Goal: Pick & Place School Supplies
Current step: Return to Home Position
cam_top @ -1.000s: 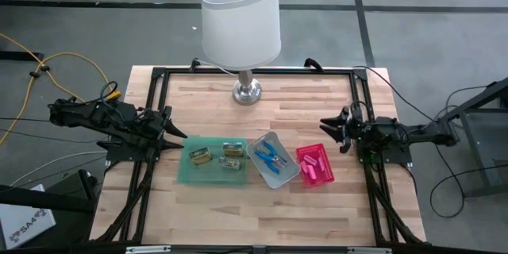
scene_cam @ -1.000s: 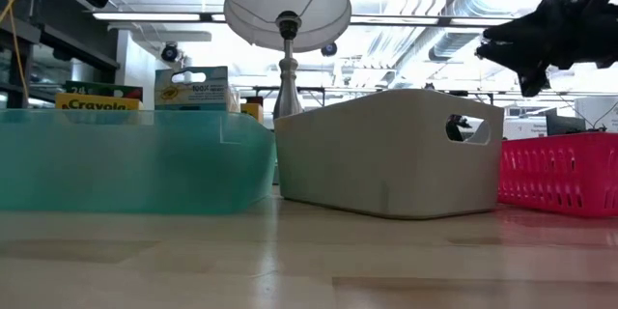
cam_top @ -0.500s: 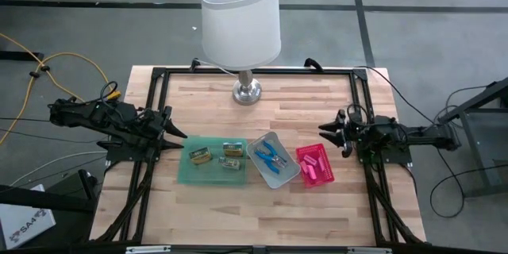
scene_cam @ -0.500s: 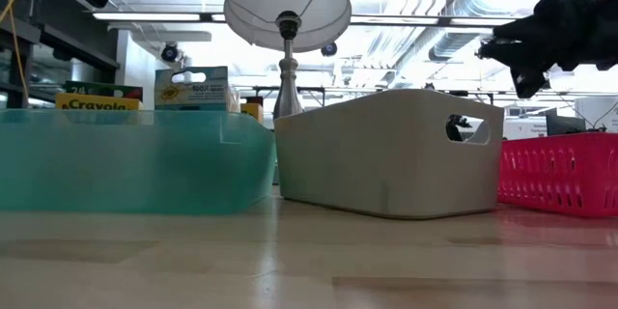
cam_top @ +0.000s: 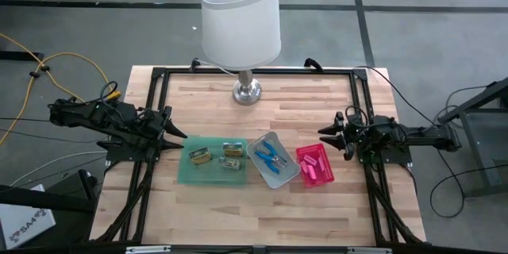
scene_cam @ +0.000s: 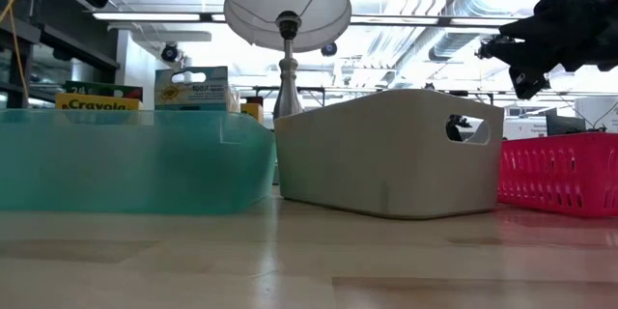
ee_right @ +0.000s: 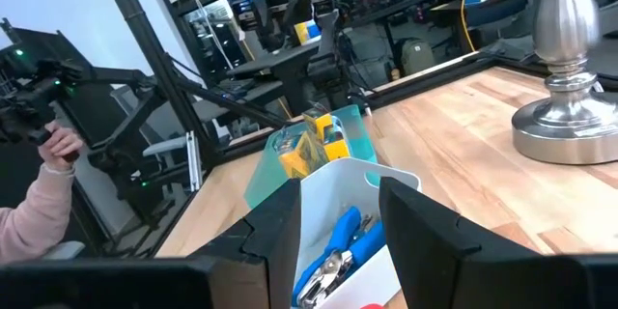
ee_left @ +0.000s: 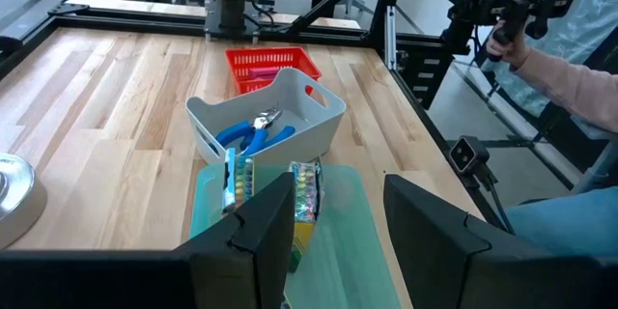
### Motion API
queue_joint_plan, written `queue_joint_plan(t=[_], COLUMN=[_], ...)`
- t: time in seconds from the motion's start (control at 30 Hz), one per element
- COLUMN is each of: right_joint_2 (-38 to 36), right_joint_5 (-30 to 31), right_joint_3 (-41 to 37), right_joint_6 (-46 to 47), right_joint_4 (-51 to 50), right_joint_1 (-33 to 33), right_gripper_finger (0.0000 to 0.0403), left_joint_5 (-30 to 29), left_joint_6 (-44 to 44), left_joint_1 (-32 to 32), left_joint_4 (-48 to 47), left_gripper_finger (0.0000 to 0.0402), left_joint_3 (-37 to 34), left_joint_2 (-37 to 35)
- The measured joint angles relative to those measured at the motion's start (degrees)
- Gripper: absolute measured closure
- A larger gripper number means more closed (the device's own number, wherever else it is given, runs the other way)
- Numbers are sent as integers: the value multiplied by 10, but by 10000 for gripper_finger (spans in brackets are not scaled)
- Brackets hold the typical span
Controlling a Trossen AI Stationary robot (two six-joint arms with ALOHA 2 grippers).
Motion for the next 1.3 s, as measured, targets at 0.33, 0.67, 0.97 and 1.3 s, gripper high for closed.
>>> queue_joint_plan(t=[0.33, 0.67, 0.97, 1.3], right_joint_2=[2, 3, 3, 3], right_joint_5=[0, 0, 0, 0], right_joint_3=[0, 0, 0, 0], right_joint_6=[1, 0, 0, 0], right_joint_4=[0, 3, 3, 3], right_joint_1=[0, 0, 0, 0], right_gripper_finger=[269, 269, 269, 269], left_joint_5=[0, 0, -1, 3], left_joint_6=[-1, 15, 19, 11], left_joint_1=[0, 0, 0, 0], left_joint_4=[-1, -38, 14, 93], left_gripper_finger=[245, 245, 245, 245], left_joint_3=[0, -17, -78, -175], left_joint_2=[0, -54, -147, -174])
